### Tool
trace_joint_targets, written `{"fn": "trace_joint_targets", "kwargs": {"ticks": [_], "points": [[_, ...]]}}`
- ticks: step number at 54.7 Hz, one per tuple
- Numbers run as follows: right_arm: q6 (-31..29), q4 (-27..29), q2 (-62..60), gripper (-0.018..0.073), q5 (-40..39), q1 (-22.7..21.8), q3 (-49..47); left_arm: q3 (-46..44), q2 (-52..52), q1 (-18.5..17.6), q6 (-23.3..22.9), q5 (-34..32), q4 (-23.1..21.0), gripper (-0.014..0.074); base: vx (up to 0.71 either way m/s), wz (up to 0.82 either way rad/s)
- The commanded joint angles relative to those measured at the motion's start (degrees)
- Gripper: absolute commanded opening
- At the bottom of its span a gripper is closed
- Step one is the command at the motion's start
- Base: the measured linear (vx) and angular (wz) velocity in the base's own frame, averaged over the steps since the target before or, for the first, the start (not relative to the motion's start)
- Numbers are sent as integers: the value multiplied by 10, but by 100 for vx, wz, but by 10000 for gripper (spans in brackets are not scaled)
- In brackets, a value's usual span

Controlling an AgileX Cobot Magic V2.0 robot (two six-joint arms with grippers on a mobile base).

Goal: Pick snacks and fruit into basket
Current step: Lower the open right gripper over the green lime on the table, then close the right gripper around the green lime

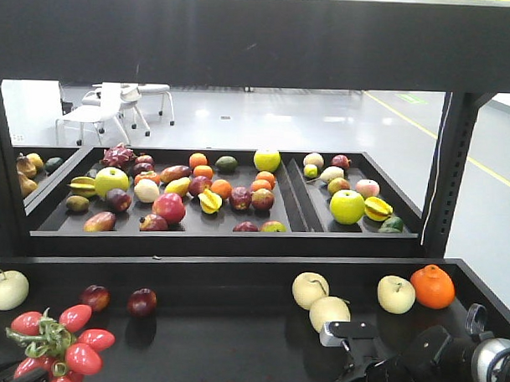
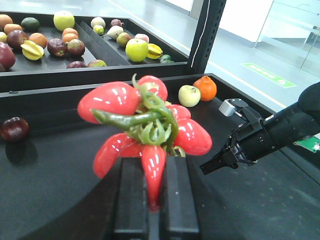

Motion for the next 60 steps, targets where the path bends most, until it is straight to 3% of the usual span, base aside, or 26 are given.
{"fn": "trace_joint_targets", "kwargs": {"ticks": [1, 5, 6, 9, 60], "points": [[-1, 6, -30, 484, -5, 0, -17, -17, -4, -2, 0, 13, 28, 3, 0, 0], [-1, 9, -30, 534, -4, 0, -17, -17, -4, -2, 0, 13, 28, 3, 0, 0], [-1, 11, -30, 630, -7, 0, -17, -17, -4, -2, 0, 13, 28, 3, 0, 0], [-1, 11, -30, 642, -10, 0, -17, -17, -4, -2, 0, 13, 28, 3, 0, 0], [17, 10, 15, 625, -66, 22, -17, -17, -4, -2, 0, 13, 28, 3, 0, 0]]}}
